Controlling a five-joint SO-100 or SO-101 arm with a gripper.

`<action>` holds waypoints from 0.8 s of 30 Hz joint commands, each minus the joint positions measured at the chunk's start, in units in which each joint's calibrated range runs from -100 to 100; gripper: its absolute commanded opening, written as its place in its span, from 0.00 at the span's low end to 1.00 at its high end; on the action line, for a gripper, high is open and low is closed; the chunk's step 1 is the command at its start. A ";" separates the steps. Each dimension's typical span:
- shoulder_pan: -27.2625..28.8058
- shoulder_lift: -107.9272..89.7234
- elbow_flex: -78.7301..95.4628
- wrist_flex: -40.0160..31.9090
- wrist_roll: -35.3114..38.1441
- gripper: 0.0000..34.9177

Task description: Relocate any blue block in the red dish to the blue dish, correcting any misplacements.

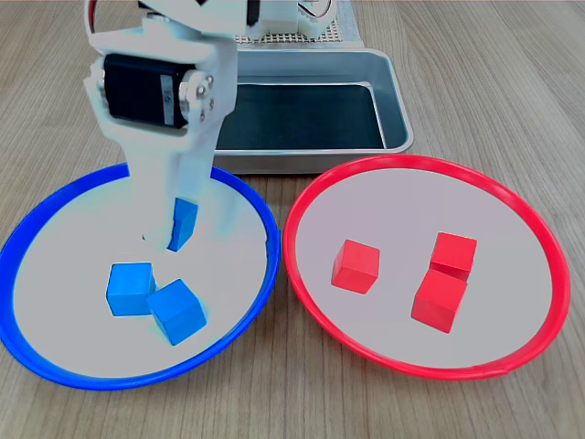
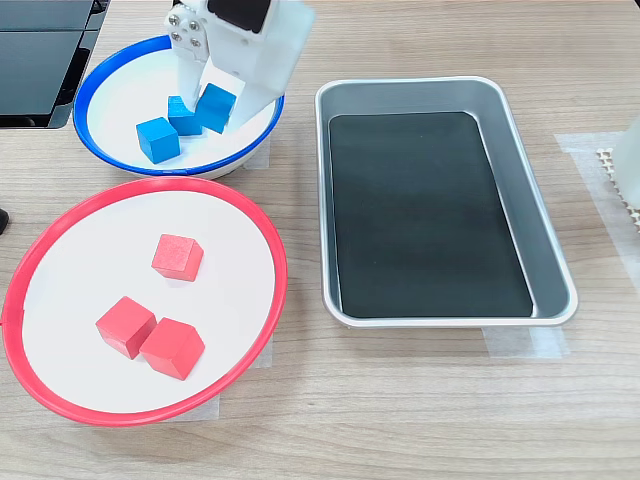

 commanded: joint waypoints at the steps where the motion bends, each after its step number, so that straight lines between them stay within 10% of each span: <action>1: -0.16 1.76 -4.17 -0.78 -0.24 0.00; 5: -0.35 3.89 -5.99 -1.11 -0.24 0.01; 14: -1.58 1.33 -3.81 1.94 -0.59 0.45; 20: -2.52 -9.24 4.66 -0.78 0.39 0.00; 24: -3.84 -23.14 17.58 -5.98 1.22 0.00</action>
